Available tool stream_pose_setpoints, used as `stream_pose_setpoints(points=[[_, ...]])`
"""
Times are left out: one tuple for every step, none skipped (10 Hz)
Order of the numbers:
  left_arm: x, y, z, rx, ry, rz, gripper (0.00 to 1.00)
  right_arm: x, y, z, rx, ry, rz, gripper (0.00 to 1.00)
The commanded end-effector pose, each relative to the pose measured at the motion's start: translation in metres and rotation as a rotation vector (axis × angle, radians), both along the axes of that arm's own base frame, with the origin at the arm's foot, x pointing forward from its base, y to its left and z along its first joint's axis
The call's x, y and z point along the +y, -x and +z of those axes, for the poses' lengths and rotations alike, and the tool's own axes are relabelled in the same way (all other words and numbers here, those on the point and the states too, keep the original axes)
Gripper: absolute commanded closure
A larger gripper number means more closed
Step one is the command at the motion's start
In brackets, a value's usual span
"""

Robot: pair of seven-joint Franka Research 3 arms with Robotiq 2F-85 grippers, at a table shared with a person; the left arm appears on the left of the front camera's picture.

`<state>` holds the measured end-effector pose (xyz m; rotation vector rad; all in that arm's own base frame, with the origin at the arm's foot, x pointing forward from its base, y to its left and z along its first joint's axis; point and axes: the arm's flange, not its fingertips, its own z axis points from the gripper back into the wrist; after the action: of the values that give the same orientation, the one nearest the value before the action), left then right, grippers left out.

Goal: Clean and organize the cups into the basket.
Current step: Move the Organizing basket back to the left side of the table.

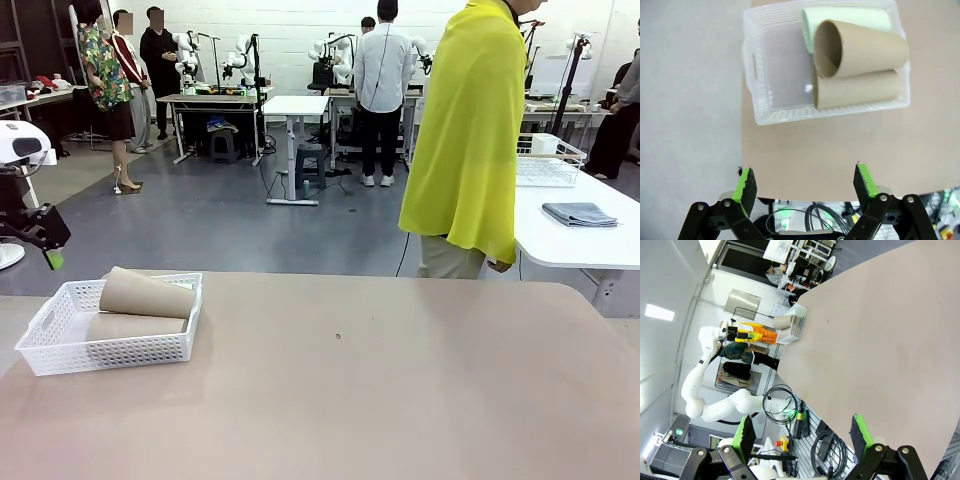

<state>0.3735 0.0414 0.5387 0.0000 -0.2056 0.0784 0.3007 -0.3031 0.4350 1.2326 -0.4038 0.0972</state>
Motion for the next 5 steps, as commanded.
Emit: stream_pose_setpoints(points=[[0.052,0.009,0.025,0.045,0.366,-0.136,0.00,0.005,0.002,-0.001,-0.009,0.002,-0.006,0.00],[0.086,0.016,0.036,0.011,0.561,-0.174,0.00,0.005,0.002,-0.001,-0.009,0.002,-0.006,0.00],[0.116,0.019,0.040,-0.028,0.675,-0.192,0.00,0.005,0.002,-0.001,-0.009,0.002,-0.006,0.00],[0.142,0.022,0.041,-0.061,0.823,-0.203,0.00,0.005,0.002,-0.001,-0.009,0.002,-0.006,0.00],[0.167,0.025,0.040,-0.068,0.946,-0.230,0.00,0.005,0.002,-0.001,-0.009,0.002,-0.006,0.00]])
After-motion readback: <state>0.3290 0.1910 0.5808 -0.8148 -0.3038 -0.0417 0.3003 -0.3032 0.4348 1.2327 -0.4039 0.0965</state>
